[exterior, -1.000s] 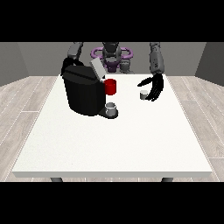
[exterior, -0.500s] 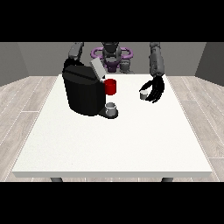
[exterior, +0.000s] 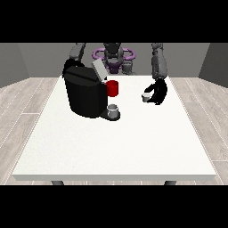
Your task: Insert the coffee pod into the coffee machine and close the lid
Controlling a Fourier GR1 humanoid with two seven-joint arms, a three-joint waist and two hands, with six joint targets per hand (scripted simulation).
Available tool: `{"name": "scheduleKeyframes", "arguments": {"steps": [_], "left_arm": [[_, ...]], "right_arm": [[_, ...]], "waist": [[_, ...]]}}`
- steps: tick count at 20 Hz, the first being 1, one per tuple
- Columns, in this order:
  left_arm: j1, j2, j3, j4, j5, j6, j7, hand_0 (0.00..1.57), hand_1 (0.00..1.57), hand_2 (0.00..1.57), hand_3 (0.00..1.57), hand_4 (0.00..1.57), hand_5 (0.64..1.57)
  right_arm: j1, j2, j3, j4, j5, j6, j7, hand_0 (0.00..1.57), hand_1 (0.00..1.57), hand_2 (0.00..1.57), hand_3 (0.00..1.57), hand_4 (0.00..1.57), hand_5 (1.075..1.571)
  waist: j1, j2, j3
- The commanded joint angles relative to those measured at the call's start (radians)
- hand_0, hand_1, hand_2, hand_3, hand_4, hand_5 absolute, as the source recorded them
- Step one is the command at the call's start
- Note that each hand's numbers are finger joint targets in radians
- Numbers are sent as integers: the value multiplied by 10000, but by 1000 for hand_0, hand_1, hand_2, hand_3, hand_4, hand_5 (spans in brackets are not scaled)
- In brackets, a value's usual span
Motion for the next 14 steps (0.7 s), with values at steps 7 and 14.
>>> {"name": "scheduleKeyframes", "arguments": {"steps": [7,14], "left_arm": [[-953,-198,-137,-93,-260,-612,-166,1468,1468,1468,1414,607,1571],[-1514,-305,-249,-749,-182,-1747,-19,1289,1289,1362,1337,557,1571]], "right_arm": [[-240,-207,-479,745,-436,328,-340,0,0,0,0,424,1571],[-114,-1,-570,1470,-366,-32,-235,0,0,0,0,505,1571]], "waist": [[41,-188,-25],[426,-962,-23]]}}
